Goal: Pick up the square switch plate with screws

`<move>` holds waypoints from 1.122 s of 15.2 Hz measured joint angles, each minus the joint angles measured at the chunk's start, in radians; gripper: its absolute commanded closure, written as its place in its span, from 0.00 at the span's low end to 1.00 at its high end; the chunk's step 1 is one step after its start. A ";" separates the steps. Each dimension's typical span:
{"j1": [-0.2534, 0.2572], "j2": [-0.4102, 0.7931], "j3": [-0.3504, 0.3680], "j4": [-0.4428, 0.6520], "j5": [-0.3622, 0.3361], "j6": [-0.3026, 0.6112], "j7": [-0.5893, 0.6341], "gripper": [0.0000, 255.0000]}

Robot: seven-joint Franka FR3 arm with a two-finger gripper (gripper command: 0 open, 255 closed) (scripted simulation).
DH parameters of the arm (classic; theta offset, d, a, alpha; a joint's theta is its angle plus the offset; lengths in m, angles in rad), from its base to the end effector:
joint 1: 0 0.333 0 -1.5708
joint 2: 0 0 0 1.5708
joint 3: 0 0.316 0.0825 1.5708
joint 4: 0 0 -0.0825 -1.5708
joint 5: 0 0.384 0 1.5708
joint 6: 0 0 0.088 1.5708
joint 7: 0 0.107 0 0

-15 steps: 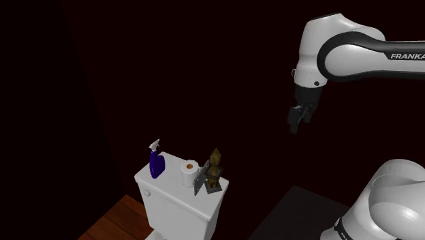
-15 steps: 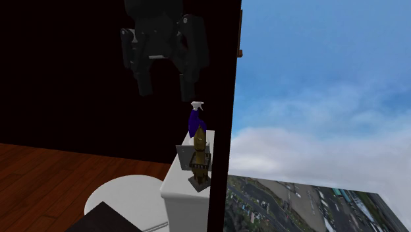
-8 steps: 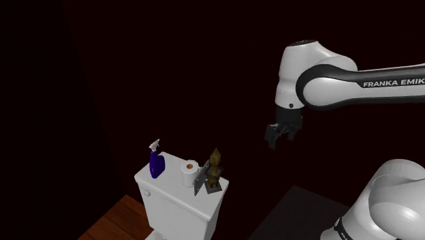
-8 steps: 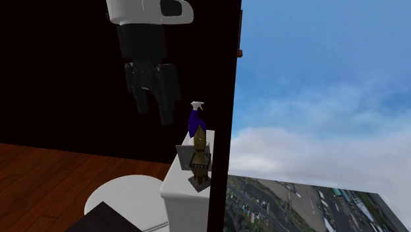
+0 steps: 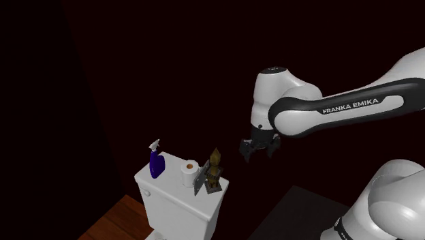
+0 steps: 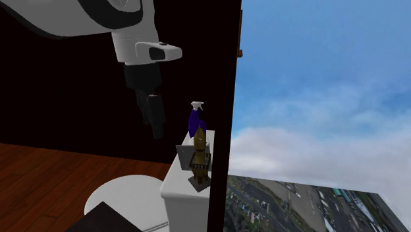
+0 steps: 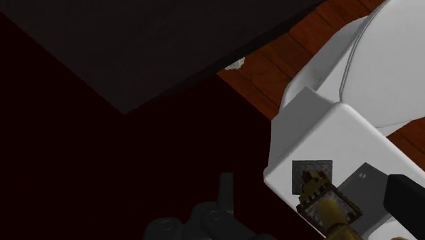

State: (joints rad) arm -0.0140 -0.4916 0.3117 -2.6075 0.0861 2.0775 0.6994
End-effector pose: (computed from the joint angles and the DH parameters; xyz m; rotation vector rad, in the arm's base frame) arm 0.3633 0.1129 0.4027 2.9636 -0.7328 -0.0246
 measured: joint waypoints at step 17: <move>-0.046 0.754 0.125 0.357 -0.424 0.402 0.903 0.00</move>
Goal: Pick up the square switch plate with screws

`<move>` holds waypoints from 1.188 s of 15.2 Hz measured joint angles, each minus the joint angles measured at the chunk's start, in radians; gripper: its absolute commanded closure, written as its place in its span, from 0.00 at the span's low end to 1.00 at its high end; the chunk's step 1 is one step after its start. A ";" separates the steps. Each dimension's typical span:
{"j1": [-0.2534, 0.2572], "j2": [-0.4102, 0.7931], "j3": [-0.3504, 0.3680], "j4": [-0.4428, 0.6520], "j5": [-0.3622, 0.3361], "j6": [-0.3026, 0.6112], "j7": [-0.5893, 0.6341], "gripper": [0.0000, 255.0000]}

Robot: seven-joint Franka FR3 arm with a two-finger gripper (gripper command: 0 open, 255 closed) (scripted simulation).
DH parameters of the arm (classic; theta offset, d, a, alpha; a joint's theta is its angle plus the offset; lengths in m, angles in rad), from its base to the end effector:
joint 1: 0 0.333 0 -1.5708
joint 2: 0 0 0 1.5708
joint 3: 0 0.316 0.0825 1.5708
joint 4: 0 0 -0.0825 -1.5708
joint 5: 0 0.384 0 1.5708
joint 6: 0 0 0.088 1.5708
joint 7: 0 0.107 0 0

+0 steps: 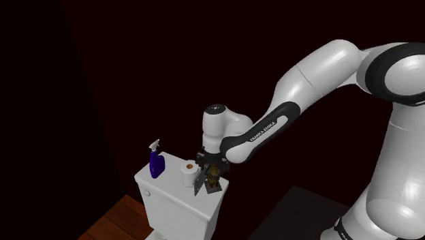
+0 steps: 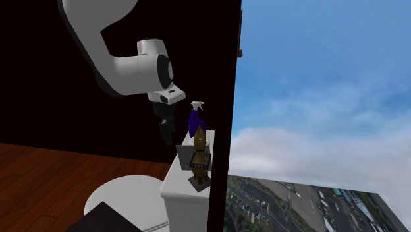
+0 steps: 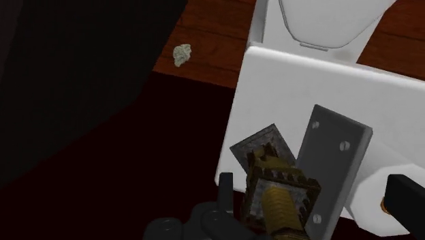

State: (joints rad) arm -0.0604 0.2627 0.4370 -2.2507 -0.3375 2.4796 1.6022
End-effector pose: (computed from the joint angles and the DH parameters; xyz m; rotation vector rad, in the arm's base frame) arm 0.5016 0.2009 0.2579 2.7320 -1.4425 0.1280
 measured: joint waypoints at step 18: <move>0.151 0.385 -0.174 0.329 -0.176 0.067 0.332 1.00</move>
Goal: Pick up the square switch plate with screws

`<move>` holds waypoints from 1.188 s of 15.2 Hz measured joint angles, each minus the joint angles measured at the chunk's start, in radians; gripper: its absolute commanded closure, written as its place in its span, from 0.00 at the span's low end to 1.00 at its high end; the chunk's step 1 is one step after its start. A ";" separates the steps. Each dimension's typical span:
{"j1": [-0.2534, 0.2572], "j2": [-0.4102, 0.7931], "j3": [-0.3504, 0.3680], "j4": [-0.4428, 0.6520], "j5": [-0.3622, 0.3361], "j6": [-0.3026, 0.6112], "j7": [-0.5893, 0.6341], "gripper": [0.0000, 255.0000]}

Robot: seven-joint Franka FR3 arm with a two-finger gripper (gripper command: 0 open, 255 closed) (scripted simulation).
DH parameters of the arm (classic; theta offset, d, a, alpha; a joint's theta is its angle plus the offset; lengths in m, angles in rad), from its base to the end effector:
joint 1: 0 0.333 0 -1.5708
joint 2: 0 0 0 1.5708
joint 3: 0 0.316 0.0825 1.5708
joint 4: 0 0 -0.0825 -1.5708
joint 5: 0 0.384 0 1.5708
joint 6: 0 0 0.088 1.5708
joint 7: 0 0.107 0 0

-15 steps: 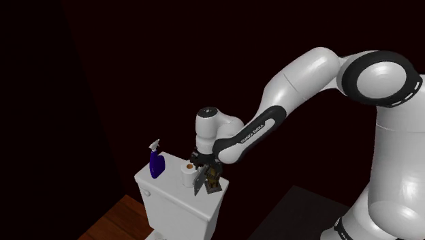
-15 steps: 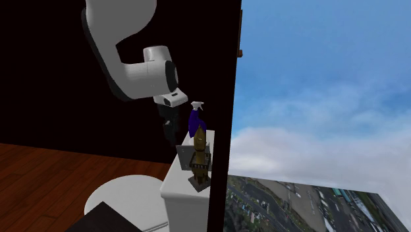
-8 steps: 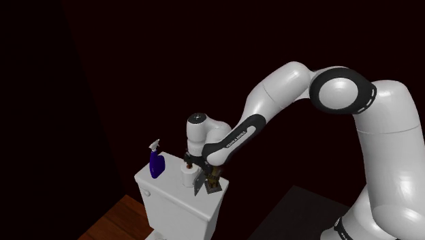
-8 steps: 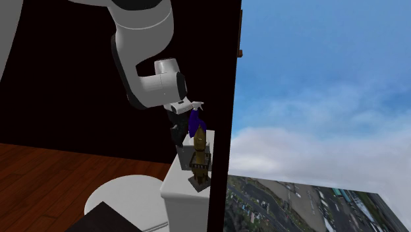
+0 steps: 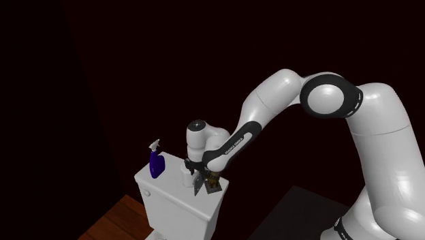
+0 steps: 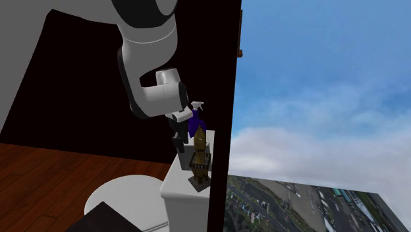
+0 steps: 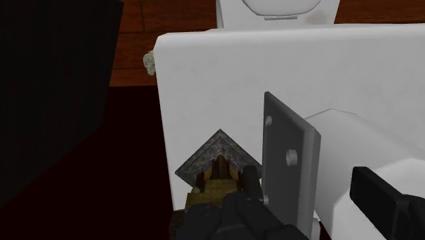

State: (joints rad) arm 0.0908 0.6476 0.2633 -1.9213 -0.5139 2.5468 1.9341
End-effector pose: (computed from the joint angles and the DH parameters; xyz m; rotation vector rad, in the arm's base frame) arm 0.5828 0.2173 0.1610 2.5555 -1.7607 0.2016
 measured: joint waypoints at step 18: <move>-0.028 -0.086 0.036 -0.024 0.043 -0.059 -0.038 1.00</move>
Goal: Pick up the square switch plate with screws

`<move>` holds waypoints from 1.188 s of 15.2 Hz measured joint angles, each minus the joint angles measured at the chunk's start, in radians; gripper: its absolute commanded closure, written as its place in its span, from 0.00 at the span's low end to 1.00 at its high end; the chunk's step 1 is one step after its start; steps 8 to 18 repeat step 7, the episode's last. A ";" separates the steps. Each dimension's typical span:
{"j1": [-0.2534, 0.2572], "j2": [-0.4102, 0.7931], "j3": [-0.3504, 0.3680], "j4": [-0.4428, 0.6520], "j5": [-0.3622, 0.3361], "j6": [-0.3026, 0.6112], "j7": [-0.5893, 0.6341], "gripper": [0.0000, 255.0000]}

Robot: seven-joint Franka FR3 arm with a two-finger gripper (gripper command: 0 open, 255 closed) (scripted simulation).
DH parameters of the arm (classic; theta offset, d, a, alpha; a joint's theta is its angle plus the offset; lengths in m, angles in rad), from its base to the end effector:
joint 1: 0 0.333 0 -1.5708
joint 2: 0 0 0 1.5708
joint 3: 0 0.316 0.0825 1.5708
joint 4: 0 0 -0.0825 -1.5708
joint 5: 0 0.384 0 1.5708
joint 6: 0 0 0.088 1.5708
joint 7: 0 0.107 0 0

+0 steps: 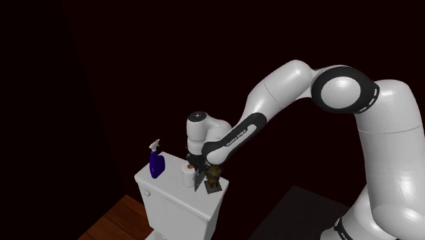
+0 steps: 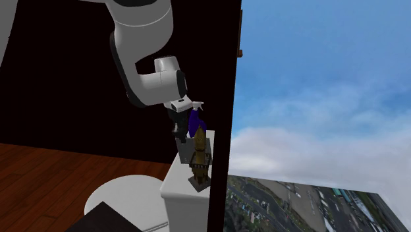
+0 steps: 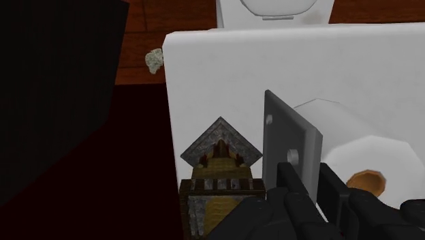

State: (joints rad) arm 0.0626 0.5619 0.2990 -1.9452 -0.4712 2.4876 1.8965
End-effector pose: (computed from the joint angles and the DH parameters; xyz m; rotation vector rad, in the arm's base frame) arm 0.5823 0.2158 0.2016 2.5557 -1.7608 0.2019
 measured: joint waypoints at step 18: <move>-0.017 -0.066 0.029 -0.002 0.040 -0.060 -0.031 1.00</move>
